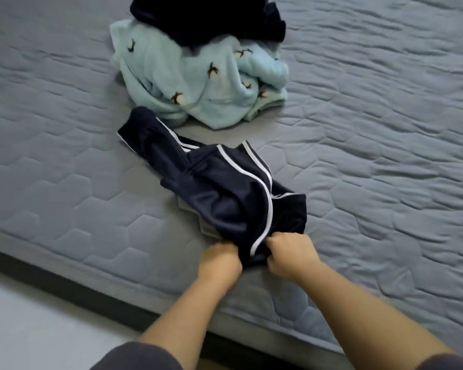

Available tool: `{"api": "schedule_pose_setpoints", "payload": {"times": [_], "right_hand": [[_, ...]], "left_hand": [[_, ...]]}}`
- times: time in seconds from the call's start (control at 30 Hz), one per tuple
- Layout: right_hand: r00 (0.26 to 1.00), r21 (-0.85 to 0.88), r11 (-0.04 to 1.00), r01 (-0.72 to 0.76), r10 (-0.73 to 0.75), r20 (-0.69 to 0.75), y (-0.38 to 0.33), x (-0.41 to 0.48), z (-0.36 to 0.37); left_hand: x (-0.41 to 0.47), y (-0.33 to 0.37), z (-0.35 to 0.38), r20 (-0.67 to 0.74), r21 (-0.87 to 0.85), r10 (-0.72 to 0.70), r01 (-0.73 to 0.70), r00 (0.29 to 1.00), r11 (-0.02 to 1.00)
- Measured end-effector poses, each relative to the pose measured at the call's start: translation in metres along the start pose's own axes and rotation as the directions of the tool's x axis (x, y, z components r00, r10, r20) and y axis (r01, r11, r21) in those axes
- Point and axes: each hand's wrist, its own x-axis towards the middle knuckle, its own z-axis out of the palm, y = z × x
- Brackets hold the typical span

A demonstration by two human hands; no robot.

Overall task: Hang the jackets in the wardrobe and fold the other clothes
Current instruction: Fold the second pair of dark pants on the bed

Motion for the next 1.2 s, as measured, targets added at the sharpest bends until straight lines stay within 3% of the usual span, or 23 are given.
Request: {"api": "schedule_pose_setpoints", "payload": {"times": [0.1, 0.17, 0.23, 0.3, 0.37, 0.4, 0.5, 0.57, 0.63, 0.67, 0.73, 0.8, 0.87, 0.93, 1.0, 1.1, 1.2], "right_hand": [[0.95, -0.012, 0.988, -0.153, 0.15, 0.275, 0.002, -0.032, -0.003], [0.912, 0.057, 0.952, -0.302, 0.271, 0.31, 0.004, -0.041, -0.012], [0.915, 0.211, 0.891, -0.401, 0.377, 0.146, 0.007, -0.039, -0.024], [0.903, 0.399, 0.843, -0.36, 0.422, -0.079, 0.006, -0.026, -0.038], [0.944, 0.506, 0.841, -0.19, 0.298, -0.142, -0.002, -0.005, -0.051], [0.975, 0.526, 0.844, -0.106, 0.191, -0.11, -0.008, 0.005, -0.054], [0.999, 0.392, 0.92, -0.014, 0.0, 0.035, -0.017, 0.023, -0.049], [0.998, 0.119, 0.991, -0.06, 0.056, 0.037, -0.006, 0.017, -0.04], [0.977, 0.034, 0.978, -0.205, 0.206, -0.045, 0.014, 0.0, -0.028], [0.952, 0.053, 0.955, -0.291, 0.295, -0.082, 0.027, -0.01, -0.022], [0.869, 0.12, 0.873, -0.473, 0.485, -0.095, 0.053, -0.029, -0.014], [0.77, 0.116, 0.763, -0.635, 0.637, 0.023, 0.077, -0.045, -0.01], [0.704, 0.04, 0.716, -0.697, 0.673, 0.226, 0.096, -0.051, -0.004], [0.728, 0.017, 0.793, -0.609, 0.55, 0.41, 0.104, -0.054, 0.003], [0.747, 0.042, 0.821, -0.569, 0.495, 0.444, 0.103, -0.056, 0.005], [0.753, 0.196, 0.737, -0.647, 0.575, 0.321, 0.101, -0.063, -0.007], [0.817, 0.423, 0.702, -0.573, 0.532, 0.225, 0.091, -0.073, -0.03]], "left_hand": [[-0.029, 0.01, 0.008, 0.258, -0.117, -0.045, 0.078, 0.965, 0.99], [-0.03, 0.004, -0.001, 0.317, -0.395, -0.112, 0.239, 0.942, 0.887], [-0.022, -0.011, -0.019, 0.239, -0.655, -0.229, 0.331, 0.944, 0.679], [-0.006, -0.033, -0.038, 0.12, -0.814, -0.396, 0.319, 0.91, 0.486], [0.01, -0.046, -0.054, 0.078, -0.904, -0.447, 0.252, 0.891, 0.346], [0.017, -0.047, -0.06, 0.041, -0.926, -0.388, 0.181, 0.921, 0.331], [0.027, -0.028, -0.071, -0.092, -0.891, -0.008, -0.079, 0.996, 0.448], [0.026, -0.016, -0.063, 0.006, -0.85, 0.173, -0.087, 0.985, 0.52], [0.022, -0.014, -0.047, 0.067, -0.71, 0.087, -0.014, 0.994, 0.704], [0.019, -0.014, -0.039, 0.022, -0.625, -0.023, 0.032, 0.999, 0.78], [0.015, -0.009, -0.032, -0.166, -0.535, -0.242, 0.119, 0.956, 0.837], [0.02, 0.0, -0.035, -0.231, -0.664, -0.413, 0.167, 0.881, 0.729], [0.031, 0.012, -0.046, -0.061, -0.874, -0.485, 0.188, 0.872, 0.448], [0.041, 0.027, -0.054, 0.072, -0.941, -0.421, 0.201, 0.904, 0.272], [0.039, 0.041, -0.059, 0.099, -0.934, -0.354, 0.209, 0.93, 0.289], [0.017, 0.051, -0.059, 0.016, -0.871, -0.277, 0.149, 0.961, 0.468], [-0.026, 0.061, -0.065, -0.115, -0.713, -0.084, -0.023, 0.99, 0.701]]}}
